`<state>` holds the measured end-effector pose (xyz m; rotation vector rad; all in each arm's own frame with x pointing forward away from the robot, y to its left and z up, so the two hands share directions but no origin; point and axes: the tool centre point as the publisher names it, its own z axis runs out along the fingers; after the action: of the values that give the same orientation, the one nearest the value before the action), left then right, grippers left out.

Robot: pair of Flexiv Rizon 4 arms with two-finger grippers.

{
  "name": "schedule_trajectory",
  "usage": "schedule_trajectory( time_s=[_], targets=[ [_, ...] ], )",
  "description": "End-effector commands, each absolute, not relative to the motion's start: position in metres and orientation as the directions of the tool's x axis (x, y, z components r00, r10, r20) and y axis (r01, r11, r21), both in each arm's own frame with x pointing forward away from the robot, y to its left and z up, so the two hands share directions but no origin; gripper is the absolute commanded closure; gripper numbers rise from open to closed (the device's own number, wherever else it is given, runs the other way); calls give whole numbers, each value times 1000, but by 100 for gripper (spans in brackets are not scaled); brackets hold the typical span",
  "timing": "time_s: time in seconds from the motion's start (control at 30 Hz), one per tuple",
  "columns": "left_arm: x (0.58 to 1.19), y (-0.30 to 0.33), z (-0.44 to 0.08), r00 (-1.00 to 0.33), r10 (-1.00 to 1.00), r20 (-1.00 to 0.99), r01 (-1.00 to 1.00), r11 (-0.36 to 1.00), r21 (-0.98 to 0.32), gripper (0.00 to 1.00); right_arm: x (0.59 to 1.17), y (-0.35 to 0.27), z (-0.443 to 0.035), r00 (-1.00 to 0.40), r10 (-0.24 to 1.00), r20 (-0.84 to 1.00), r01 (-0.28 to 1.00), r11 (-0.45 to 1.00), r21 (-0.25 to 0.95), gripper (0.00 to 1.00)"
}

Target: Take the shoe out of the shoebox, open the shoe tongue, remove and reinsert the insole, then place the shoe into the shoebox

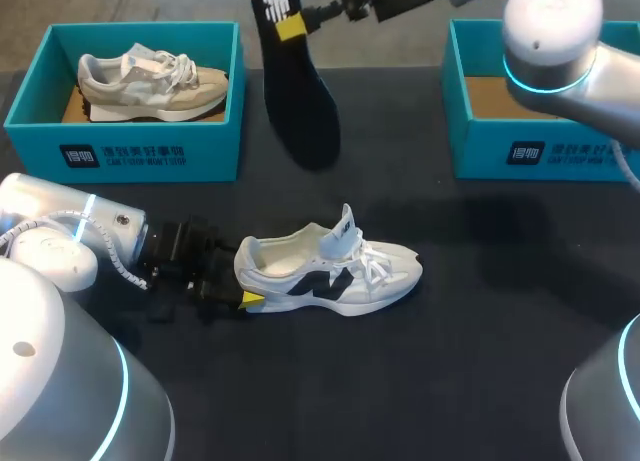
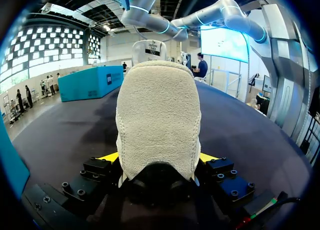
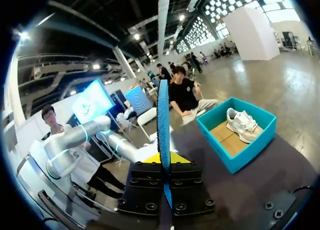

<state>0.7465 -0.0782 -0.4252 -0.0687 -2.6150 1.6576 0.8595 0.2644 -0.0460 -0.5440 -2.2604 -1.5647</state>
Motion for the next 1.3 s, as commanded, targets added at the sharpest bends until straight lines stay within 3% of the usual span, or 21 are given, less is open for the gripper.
schedule_trajectory(
  time_s=[0.03, 0.83, 1.3],
  targets=[
    [747, -79, -428, -998, 61, 14, 14, 428, -904, 100, 843, 254, -36, -868, 128, 479, 495, 294, 818, 100],
    [747, -79, -428, -998, 61, 14, 14, 428, -904, 100, 773, 210, 23, -820, 100, 563, 567, 267, 779, 100],
    [747, -79, -428, -998, 61, 14, 14, 428, -904, 100, 738, 187, 36, -801, 167, 574, 598, 249, 762, 100]
  ],
)
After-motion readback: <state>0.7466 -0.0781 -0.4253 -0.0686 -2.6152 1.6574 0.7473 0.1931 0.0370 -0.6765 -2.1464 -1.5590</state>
